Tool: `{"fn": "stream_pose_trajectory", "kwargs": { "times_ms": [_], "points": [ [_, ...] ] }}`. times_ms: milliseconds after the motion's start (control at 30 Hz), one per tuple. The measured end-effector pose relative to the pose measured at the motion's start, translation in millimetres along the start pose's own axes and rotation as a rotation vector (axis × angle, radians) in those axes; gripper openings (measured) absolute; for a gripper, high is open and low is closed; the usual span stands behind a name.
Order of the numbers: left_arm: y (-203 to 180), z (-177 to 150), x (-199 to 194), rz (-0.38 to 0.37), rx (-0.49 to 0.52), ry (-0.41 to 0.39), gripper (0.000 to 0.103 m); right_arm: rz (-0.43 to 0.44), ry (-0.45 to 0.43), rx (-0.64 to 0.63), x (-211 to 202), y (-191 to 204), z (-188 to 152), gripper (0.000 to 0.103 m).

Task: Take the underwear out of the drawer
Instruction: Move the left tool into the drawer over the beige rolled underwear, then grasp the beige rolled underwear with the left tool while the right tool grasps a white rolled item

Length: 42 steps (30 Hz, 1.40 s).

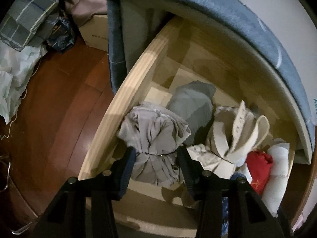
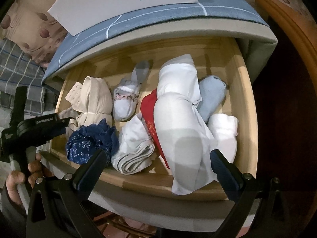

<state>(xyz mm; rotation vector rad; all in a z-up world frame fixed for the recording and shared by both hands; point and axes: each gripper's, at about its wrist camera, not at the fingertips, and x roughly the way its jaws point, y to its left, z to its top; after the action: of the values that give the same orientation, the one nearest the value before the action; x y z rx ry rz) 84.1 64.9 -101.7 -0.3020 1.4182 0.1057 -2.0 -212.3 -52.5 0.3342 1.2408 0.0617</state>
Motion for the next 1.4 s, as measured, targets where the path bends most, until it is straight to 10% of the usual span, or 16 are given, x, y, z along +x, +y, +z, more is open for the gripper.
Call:
{"fn": "stream_pose_trajectory", "kwargs": {
  "times_ms": [433,1400],
  "points": [
    [-15,12,20,0.058,0.115,-0.017,0.047,-0.029,0.002,0.008,-1,0,0,0.103],
    [13,0,-46,-0.086,0.159,-0.093,0.031,-0.047,0.076,-0.007,16,-5,31,0.094]
  ]
}}
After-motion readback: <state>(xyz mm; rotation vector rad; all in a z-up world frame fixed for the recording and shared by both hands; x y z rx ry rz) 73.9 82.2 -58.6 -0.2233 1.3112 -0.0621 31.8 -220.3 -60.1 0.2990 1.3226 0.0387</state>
